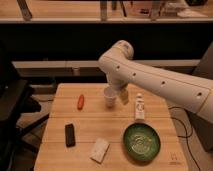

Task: Drag the pepper across the table

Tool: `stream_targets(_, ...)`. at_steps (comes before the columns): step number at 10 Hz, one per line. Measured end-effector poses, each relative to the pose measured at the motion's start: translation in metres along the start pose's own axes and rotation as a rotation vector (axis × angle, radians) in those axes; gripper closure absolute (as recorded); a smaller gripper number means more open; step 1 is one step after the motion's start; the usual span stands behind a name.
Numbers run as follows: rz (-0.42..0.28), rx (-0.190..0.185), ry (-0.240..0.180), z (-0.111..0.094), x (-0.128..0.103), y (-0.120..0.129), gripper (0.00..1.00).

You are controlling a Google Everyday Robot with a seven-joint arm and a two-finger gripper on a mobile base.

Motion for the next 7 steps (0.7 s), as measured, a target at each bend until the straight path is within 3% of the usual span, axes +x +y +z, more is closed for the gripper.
stream_targets(7,-0.115,-0.004,-0.003,0.001,-0.021,-0.028,0.20)
